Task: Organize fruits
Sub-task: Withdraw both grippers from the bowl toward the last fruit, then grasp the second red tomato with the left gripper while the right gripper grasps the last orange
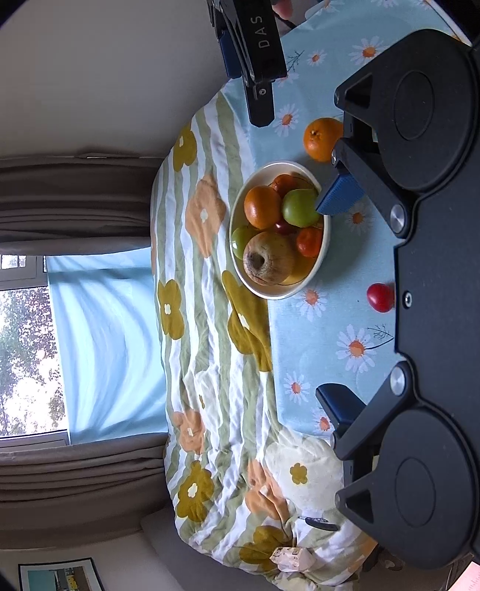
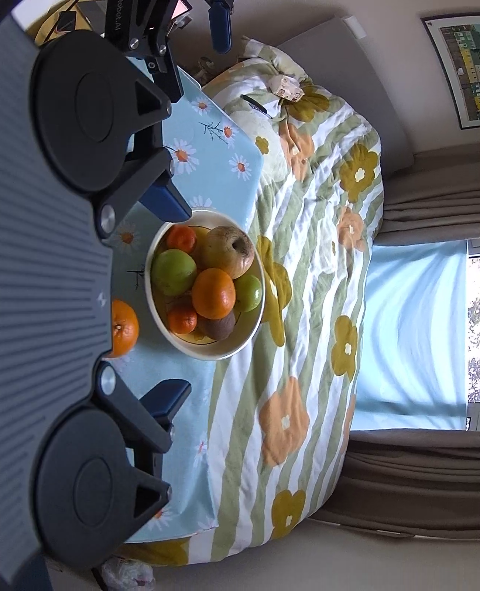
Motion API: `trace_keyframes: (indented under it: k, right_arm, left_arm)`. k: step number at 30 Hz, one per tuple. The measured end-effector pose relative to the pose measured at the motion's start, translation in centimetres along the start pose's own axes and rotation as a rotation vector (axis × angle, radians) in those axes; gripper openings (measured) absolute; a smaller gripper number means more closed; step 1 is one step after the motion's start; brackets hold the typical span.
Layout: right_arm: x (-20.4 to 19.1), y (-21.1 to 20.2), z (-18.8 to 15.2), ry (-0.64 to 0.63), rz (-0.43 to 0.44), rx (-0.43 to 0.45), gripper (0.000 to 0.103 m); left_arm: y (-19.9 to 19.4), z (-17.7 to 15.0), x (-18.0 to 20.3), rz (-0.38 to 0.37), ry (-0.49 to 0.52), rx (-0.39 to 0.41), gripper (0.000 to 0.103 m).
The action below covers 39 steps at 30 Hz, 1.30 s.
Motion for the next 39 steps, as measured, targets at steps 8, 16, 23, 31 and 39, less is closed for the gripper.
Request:
trace_keyframes:
  k: [8,16,23,31,39]
  right_arm:
    - [-0.5,1.4,-4.1,0.090,-0.088,-0.086,0.103]
    - [-0.4,4.3,-6.6,0.184,-0.140,-0.150,0.103]
    - [-0.3,6.7,-7.6,0.228,-0.171,-0.196,0.103]
    - [0.3,8.7,-8.1,0.268,-0.187,-0.222,0.103]
    - [0.3,9.9,-9.0,0.274,-0.186,-0.250,0.101]
  left_arm:
    - [2.8,-3.7,-1.6,-0.042,0.090,-0.102,0.100]
    - [7.7,-5.7,-2.5,-0.098,0.134,-0.203,0.096]
    - [11.1,-6.4,-2.3,-0.135,0.173,-0.265,0.081]
    - [13.9,-7.1,-2.0,-0.155,0.193,-0.334,0.058]
    - [13.9,-6.9,-1.7,-0.189,0.195,-0.329,0.033]
Point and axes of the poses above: each gripper's, at about its wrist camera, not at the fingertips, and y roughly the way its jaws point, x to its right, z to its top, the point moved 7 cm from there along y, roughly the way its jaws point, and after that the axes turned 10 degrees about -y, right-handed, at the moved point
